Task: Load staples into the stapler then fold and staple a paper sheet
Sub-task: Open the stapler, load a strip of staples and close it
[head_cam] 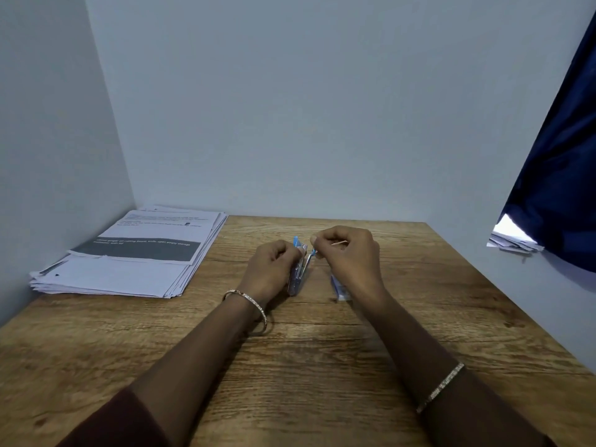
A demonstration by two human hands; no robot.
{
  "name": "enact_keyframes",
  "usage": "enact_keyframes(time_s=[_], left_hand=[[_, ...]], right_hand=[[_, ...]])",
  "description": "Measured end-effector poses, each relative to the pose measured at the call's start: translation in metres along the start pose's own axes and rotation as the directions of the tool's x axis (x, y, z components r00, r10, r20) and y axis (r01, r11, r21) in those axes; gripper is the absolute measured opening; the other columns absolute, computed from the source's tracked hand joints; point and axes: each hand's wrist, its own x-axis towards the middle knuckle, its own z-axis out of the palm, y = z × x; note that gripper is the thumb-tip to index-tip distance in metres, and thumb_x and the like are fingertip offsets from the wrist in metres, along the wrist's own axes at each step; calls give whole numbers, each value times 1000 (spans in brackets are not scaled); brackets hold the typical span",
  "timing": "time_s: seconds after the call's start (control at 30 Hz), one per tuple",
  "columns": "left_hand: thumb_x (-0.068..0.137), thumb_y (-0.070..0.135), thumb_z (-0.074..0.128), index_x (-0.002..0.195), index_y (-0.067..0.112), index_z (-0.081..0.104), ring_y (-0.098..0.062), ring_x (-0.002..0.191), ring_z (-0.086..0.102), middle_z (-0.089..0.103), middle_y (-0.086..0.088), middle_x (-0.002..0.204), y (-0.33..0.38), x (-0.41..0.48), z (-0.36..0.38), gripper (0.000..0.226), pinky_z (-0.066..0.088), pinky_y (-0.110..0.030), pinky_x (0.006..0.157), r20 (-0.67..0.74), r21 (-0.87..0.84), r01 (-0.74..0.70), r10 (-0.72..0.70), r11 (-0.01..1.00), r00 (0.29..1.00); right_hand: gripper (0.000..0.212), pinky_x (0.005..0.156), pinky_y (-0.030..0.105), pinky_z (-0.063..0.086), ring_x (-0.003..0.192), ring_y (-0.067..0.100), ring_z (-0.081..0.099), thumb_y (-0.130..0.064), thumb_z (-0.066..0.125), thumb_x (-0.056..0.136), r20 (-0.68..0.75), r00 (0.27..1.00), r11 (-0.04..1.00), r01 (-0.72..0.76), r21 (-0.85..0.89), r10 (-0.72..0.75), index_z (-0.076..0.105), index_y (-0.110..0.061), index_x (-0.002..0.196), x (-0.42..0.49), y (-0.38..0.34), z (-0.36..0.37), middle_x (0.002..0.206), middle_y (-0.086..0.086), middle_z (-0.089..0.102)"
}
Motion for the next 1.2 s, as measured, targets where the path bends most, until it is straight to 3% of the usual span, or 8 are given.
enact_keyframes(time_s=[0.1,0.23,0.3,0.5,0.67,0.77,1.07,1.2], left_hand=[[98,25,59,82,-5,64,-20,67,53,60,-9,71,3,-1,-1,35,44,-37,70,10,-146,-19,20,989,1000],[103,28,52,90,4,56,-11,49,51,52,-5,63,6,-6,0,28,45,-25,47,78,-267,0,21,964,997],[104,30,50,86,8,50,-12,44,49,50,-6,57,5,-8,0,28,44,-25,43,103,-281,8,22,960,994],[105,30,46,101,8,50,-12,41,38,43,-4,54,0,-8,3,22,33,-21,39,253,-321,16,70,947,965],[104,33,48,89,12,56,-8,39,37,43,3,50,-8,-4,3,27,31,-17,37,317,-288,21,75,958,945],[105,33,47,89,15,57,-5,39,36,43,6,50,-9,-3,2,25,31,-16,37,336,-306,36,72,951,939],[106,33,43,86,16,52,-5,42,33,42,8,50,-6,-10,6,28,29,-16,39,266,-261,29,43,965,963],[107,35,40,86,16,52,-7,45,35,44,5,57,-4,-7,5,30,28,-18,40,190,-306,28,33,952,981]], right_hand=[[10,83,35,62,83,6,72,-21,77,86,171,985,990,-38,138,14,80,-25,95,-1,0,0,94,-7,79],[26,93,42,60,103,16,71,-14,79,85,347,936,984,0,180,-63,72,-24,108,-5,3,6,111,-3,75],[32,93,40,59,103,16,71,-14,83,80,370,924,988,46,147,-98,70,-23,108,-2,5,4,108,-4,76],[51,63,26,56,70,8,71,-21,96,63,492,861,991,115,64,-132,61,-27,99,8,12,-11,98,6,74],[53,66,34,54,72,21,70,-27,96,62,505,844,978,211,0,-182,54,-22,92,13,16,-13,93,4,72],[51,65,31,51,71,13,65,-27,95,64,518,832,974,225,14,-200,52,-20,91,12,16,-12,91,6,71],[53,65,40,52,69,22,64,-18,96,63,512,837,980,188,65,-194,52,-13,92,9,11,-11,90,17,71],[51,59,20,42,59,0,53,-20,95,65,514,828,972,228,58,-225,47,-19,82,6,8,-12,69,-9,63]])
